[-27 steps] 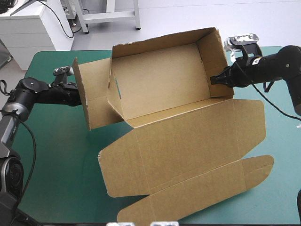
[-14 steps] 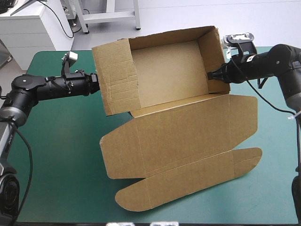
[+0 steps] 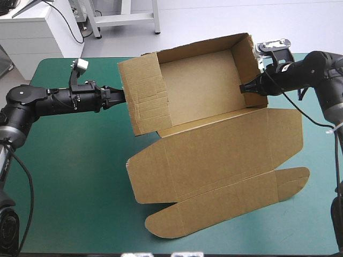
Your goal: Fold the box
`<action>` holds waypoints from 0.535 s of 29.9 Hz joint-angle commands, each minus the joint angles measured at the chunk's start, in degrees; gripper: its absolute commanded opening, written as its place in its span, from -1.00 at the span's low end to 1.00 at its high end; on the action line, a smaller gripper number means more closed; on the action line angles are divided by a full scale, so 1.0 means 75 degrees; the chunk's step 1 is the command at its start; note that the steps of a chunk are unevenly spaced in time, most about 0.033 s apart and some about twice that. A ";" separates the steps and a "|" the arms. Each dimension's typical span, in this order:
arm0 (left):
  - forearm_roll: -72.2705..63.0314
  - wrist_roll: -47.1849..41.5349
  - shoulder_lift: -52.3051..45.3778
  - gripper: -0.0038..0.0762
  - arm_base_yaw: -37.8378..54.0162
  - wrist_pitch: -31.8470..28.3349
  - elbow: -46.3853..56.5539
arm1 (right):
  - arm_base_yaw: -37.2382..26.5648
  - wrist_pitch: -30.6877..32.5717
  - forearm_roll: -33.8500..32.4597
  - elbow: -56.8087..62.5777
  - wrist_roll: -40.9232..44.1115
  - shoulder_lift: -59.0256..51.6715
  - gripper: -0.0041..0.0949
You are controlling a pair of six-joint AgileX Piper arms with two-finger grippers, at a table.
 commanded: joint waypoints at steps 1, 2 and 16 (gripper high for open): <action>-0.0573 0.0049 -0.0309 -0.92 -0.0039 0.0264 -0.0185 | -0.0040 -0.0357 0.0087 -0.0223 0.0055 -0.0295 -0.96; -0.0608 0.0049 -0.0309 -0.92 -0.0039 0.0284 -0.0185 | -0.0040 -0.0339 0.0029 -0.0223 0.0055 -0.0295 -0.96; -0.0925 0.0226 -0.0309 0.08 -0.0025 0.0602 -0.0185 | -0.0025 -0.0293 -0.0399 -0.0223 0.0055 -0.0295 -0.96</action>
